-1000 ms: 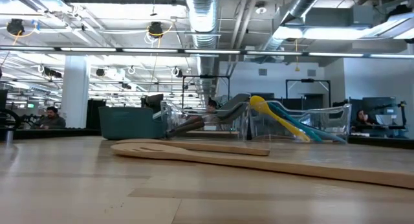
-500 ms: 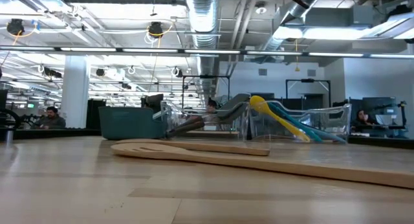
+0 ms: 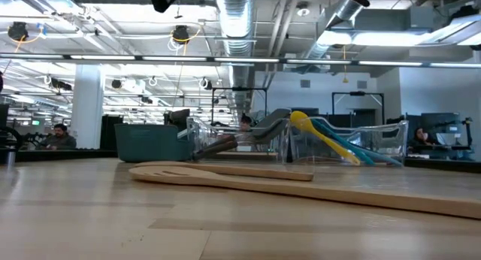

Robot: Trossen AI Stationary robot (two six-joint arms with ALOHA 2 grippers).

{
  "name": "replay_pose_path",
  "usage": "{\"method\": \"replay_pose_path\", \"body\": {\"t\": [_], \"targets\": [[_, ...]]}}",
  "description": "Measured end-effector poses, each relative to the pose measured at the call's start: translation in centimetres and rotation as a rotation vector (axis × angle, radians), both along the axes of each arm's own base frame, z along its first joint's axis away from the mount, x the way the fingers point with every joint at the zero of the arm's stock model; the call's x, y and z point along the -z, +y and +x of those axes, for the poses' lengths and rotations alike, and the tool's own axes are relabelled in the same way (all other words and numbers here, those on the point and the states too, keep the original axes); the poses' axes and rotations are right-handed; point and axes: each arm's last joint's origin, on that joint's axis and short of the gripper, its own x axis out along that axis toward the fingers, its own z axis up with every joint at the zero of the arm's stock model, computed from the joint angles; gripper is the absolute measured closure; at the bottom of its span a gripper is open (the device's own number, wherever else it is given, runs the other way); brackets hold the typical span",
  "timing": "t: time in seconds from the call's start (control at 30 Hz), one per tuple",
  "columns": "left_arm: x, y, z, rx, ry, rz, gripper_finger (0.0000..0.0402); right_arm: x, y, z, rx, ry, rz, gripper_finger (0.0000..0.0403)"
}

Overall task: Pick & Place Kitchen Items
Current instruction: Put the brown serving spoon into the right transparent bin

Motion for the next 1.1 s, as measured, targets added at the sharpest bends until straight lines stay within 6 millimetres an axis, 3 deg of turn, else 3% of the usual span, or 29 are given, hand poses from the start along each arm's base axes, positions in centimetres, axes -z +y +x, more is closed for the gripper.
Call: {"method": "replay_pose_path", "body": {"t": [0.27,0.5,0.63,0.8,1.1], "targets": [[0.0,0.3,0.0,-0.012,-0.002,-0.003,0.0243,-0.7,-1.5,-0.5,-0.205,-0.111,0.148,0.0377],[-0.1,0.3,0.1,-0.014,-0.01,-0.011,0.0243,0.0,-3.0,-1.0,-0.234,-0.084,0.161,0.0377],[-0.1,0.3,0.1,-0.015,-0.016,-0.011,0.0243,2.1,-3.6,-1.6,-0.236,-0.069,0.219,0.0377],[-0.2,0.3,0.1,-0.032,-0.019,-0.003,0.0243,6.6,-3.9,-2.5,-0.238,-0.109,0.264,0.0377],[-0.3,0.3,0.2,-0.038,-0.031,-0.001,0.0243,14.0,-5.5,-5.0,-0.001,-0.419,0.186,0.0377]]}}
